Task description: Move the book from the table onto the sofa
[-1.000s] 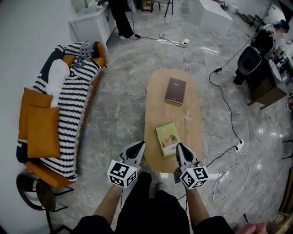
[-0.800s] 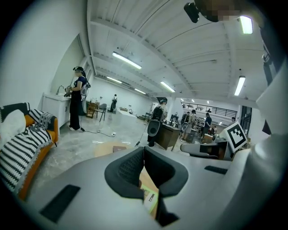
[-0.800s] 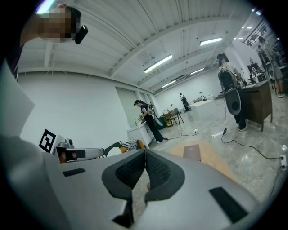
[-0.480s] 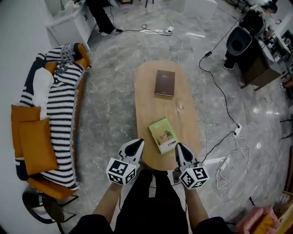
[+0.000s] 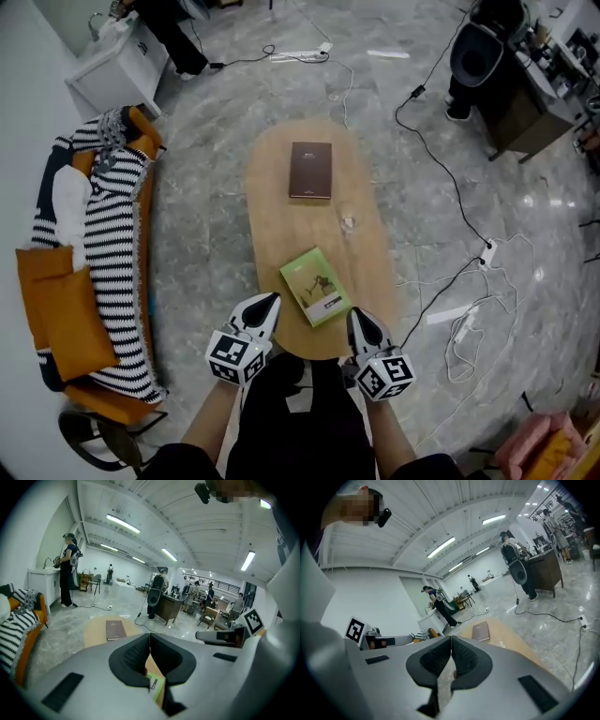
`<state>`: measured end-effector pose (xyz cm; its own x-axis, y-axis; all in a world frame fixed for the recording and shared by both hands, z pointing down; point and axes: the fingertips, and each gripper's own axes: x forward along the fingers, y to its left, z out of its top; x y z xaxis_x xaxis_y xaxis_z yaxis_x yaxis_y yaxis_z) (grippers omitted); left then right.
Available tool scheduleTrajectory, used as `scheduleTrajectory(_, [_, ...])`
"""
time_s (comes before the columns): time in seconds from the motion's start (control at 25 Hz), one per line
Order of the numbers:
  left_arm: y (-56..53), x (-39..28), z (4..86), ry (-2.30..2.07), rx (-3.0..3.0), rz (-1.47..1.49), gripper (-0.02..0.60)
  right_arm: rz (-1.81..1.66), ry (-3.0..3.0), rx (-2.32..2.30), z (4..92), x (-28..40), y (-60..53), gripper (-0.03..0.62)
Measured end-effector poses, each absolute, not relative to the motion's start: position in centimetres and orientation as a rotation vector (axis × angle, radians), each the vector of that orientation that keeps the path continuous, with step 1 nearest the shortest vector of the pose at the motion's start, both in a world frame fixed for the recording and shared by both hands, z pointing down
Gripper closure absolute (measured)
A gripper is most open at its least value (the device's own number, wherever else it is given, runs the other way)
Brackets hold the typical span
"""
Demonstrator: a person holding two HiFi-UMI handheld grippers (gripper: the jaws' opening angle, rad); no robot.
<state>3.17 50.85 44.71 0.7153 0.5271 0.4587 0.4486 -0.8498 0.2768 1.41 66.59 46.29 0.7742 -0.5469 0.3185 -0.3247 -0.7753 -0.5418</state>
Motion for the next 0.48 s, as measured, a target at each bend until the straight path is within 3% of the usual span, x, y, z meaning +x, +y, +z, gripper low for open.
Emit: scheduleTrajectory(0.48, [53.1,7.1,51.2,1.022,2.753,0.956,0.565,-0.708,0.294,-2.393,55.2,0.8,71.0,0.571])
